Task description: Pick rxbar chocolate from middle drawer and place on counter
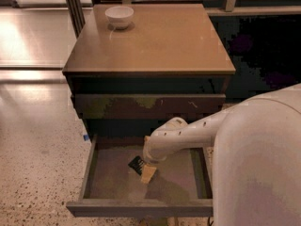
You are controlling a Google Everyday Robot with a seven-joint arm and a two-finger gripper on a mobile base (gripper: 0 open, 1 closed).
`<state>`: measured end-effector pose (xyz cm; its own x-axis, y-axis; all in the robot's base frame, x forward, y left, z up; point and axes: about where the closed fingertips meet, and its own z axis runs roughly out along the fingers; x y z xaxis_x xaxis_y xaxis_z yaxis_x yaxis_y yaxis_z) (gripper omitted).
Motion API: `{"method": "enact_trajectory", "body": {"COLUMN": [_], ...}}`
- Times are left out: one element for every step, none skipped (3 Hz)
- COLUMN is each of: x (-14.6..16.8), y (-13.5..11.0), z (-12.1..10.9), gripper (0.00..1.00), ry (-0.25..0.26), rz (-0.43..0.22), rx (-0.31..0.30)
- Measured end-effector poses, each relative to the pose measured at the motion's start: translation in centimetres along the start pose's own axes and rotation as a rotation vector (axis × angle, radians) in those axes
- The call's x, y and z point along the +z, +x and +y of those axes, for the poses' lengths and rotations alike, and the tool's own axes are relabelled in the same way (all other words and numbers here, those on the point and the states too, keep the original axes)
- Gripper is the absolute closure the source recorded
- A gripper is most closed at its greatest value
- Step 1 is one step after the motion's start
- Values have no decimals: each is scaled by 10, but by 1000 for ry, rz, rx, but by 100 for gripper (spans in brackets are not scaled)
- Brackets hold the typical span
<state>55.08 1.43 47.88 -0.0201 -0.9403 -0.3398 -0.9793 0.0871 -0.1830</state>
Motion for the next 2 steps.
{"method": "enact_trajectory", "body": {"x": [33, 33], "y": [-8, -8], "z": [8, 8], "gripper": [0, 0], "ry": [-38, -38], "rz": [16, 16], "rx": [68, 68]}}
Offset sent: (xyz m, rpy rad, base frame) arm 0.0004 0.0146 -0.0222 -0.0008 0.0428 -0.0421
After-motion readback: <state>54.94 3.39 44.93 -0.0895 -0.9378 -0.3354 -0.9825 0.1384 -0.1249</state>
